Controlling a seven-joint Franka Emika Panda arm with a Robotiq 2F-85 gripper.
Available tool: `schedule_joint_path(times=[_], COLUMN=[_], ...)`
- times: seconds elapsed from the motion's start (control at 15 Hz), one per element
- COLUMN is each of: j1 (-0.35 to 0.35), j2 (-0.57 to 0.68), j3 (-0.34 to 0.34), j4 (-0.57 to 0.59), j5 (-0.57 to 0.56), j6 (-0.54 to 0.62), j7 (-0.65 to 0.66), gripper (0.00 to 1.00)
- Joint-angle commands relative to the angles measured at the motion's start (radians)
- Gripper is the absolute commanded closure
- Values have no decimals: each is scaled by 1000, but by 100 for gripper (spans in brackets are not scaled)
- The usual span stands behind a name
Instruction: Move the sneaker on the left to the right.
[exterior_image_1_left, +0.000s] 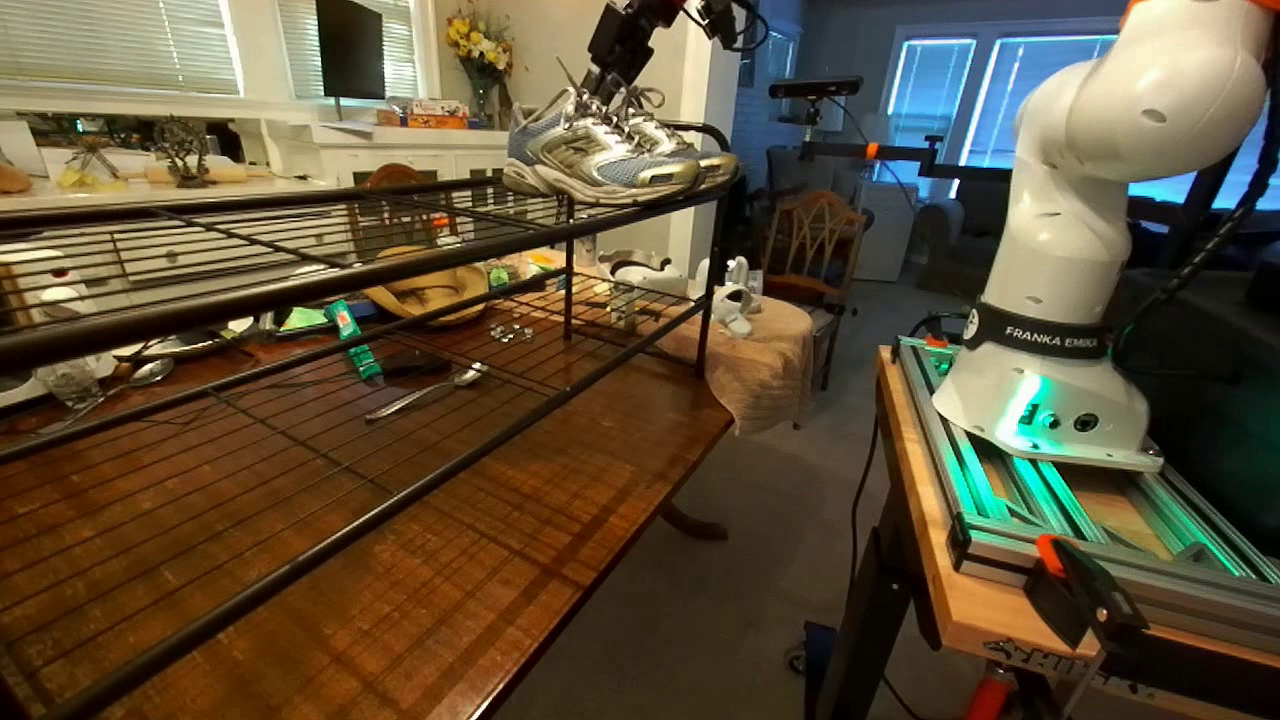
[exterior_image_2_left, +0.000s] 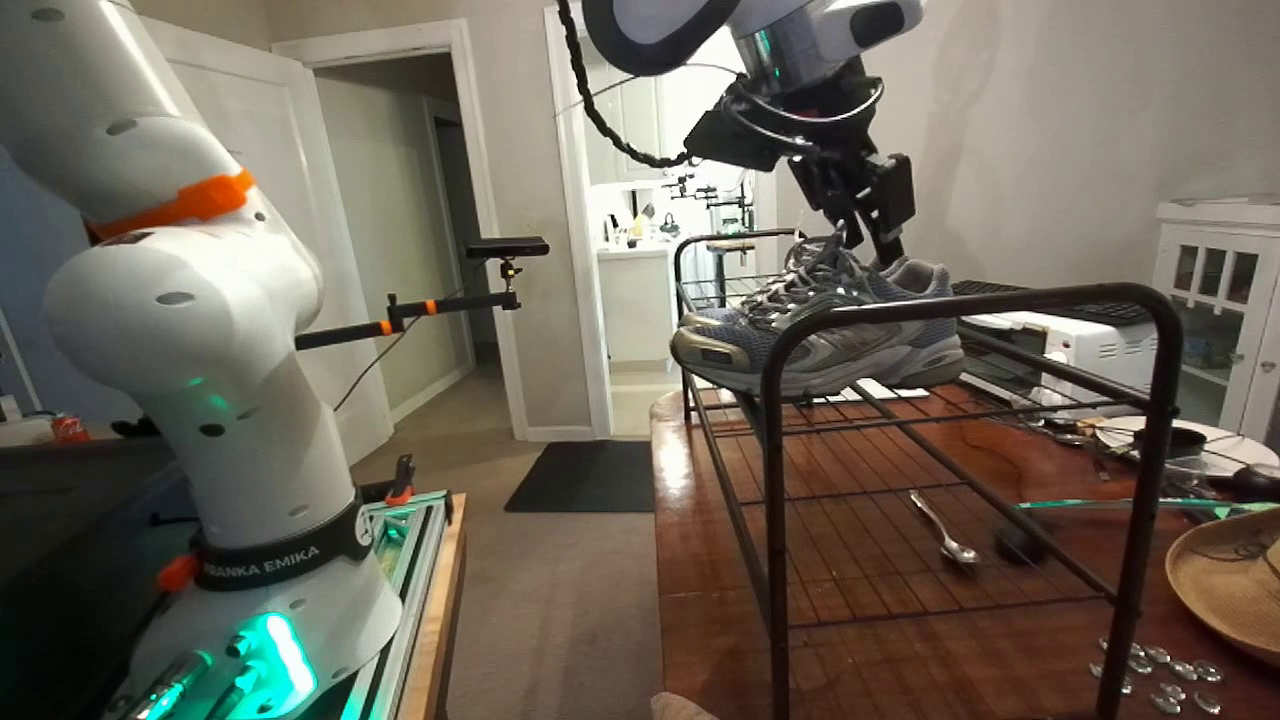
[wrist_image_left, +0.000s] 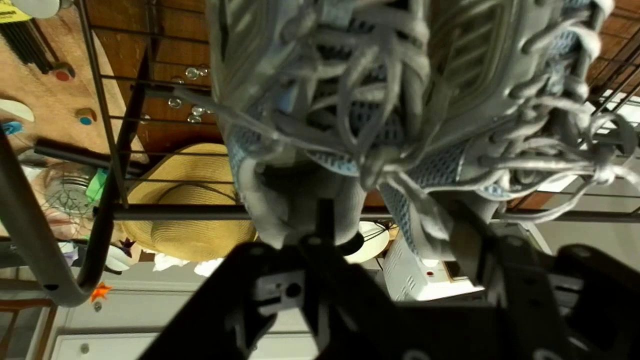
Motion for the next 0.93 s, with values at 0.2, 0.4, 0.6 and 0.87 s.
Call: schedule_joint_path(times=[0.2, 0.4, 0.6, 0.87], j1=[-144, -185, -170, -148], j2=[-10, -27, -41, -76], j3=[140, 197, 213, 222], j4=[57, 90, 120, 142], j5=[-274, -400, -409, -390], j6=[-53, -177, -282, -356], j7=[369, 534, 584, 587], gripper=[0, 0, 0, 0])
